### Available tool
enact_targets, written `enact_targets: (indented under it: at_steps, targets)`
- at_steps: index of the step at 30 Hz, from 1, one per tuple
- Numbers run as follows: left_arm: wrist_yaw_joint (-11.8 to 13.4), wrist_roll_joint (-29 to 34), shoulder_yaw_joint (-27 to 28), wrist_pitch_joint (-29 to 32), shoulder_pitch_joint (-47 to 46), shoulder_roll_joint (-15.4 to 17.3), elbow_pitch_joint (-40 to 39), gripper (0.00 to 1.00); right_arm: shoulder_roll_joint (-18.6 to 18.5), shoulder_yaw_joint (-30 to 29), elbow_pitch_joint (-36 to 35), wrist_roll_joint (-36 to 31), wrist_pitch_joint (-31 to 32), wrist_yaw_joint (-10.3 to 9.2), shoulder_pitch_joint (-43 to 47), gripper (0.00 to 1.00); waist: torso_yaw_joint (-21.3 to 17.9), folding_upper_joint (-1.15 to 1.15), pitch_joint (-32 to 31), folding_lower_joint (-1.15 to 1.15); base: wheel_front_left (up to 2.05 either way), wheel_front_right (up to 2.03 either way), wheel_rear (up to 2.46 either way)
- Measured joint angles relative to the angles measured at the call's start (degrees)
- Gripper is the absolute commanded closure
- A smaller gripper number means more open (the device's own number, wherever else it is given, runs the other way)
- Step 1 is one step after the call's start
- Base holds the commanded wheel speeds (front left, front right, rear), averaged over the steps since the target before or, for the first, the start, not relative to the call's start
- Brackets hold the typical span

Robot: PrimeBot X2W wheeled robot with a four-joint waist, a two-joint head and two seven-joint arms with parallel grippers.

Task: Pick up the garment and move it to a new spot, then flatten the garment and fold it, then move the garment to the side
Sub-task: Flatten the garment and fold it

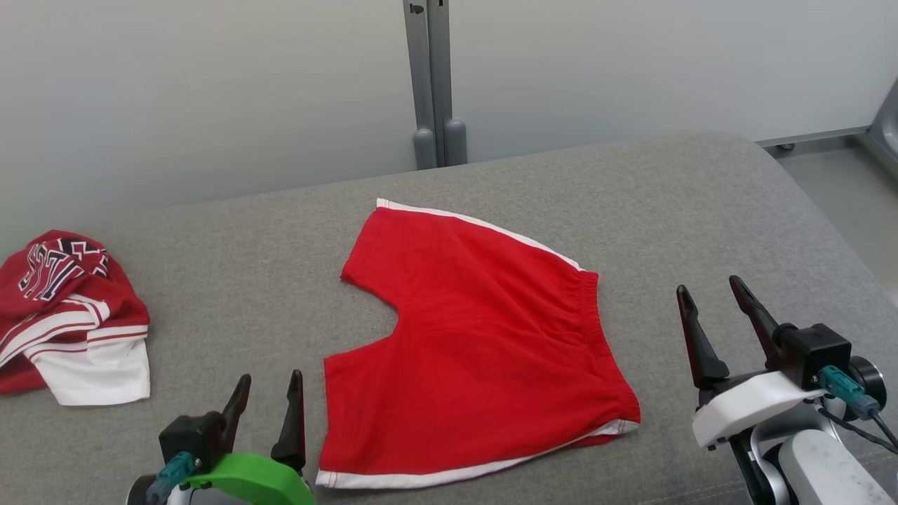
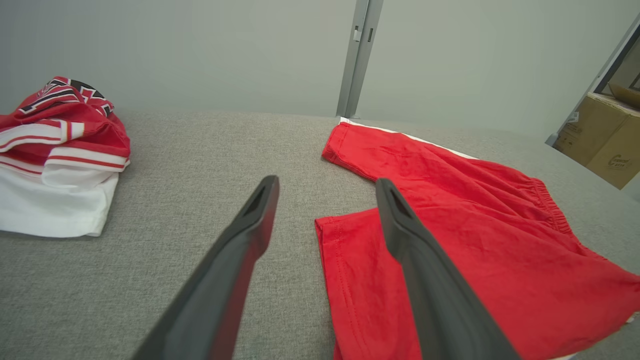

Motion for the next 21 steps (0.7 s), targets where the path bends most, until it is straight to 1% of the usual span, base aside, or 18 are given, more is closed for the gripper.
enact_targets:
  at_steps: [8, 12, 21]
  targets:
    - [0.03, 0.77, 1.85, 0.00, 1.86, -0.53, -1.38, 0.00, 0.15, 0.23, 0.11, 0.00, 0.00, 0.00, 0.15, 0.00, 0.50, 0.00, -0.34, 0.00, 0.00, 0.00, 0.00]
    - [0.20, 2.27, 2.15, 0.00, 2.01, -0.87, -1.75, 0.00, 0.21, 0.30, 0.24, -0.01, 0.00, 0.02, 0.33, 0.00, 0.83, 0.00, -0.53, 0.00, 0.00, 0.00, 0.00]
    - [0.27, 3.28, 2.50, 0.00, 3.18, -1.19, -2.81, 0.00, 0.33, 0.46, 0.34, -0.44, 0.00, 0.09, 0.42, 0.00, 1.44, 0.00, -0.86, 0.00, 0.00, 0.00, 0.00]
